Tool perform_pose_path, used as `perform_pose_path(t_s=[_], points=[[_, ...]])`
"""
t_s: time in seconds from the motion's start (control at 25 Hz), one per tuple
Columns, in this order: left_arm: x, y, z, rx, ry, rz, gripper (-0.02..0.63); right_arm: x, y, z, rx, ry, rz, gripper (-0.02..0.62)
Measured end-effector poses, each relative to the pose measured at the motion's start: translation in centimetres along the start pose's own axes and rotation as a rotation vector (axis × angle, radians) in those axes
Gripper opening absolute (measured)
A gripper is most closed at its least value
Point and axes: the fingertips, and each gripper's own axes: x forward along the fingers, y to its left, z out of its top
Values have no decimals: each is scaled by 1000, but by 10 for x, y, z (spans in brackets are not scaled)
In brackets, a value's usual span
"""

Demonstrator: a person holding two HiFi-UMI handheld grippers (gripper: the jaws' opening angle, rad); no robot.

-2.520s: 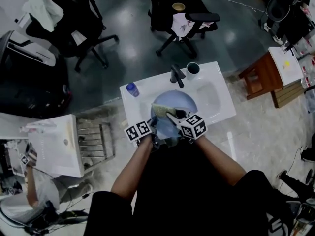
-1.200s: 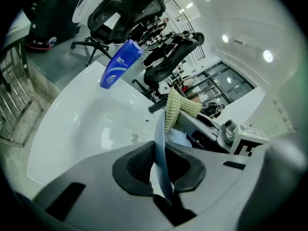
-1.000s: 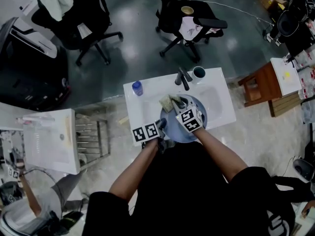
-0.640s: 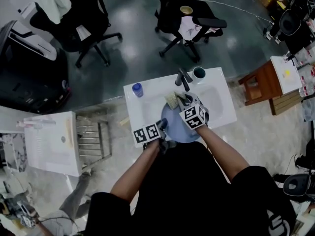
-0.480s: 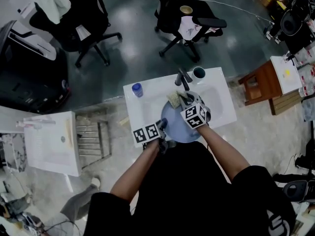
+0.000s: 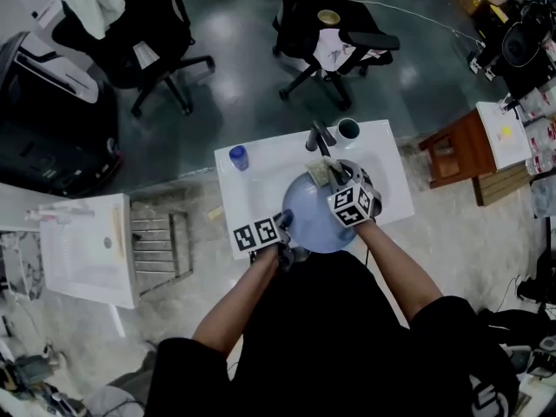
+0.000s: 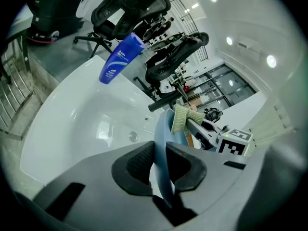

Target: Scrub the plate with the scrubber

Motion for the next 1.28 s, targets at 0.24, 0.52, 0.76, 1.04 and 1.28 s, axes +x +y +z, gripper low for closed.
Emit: perform_pose_path(t_s=[0.24, 0.52, 0.76, 1.04, 1.28], points=[[5, -2, -7, 10, -11, 23, 39, -14, -16, -28, 7, 36, -17, 71], [14, -4, -12, -14, -30, 30, 43, -25, -33, -60, 18, 80, -9, 71], [17, -5, -16, -43, -56, 41, 44, -31, -35, -86, 14, 125, 45, 71], [24, -3, -16, -40, -76, 64, 46, -36, -32, -113, 66, 173, 94, 71], [32, -5, -18, -80, -93, 65, 52, -46, -27, -140, 100, 222, 172, 71]])
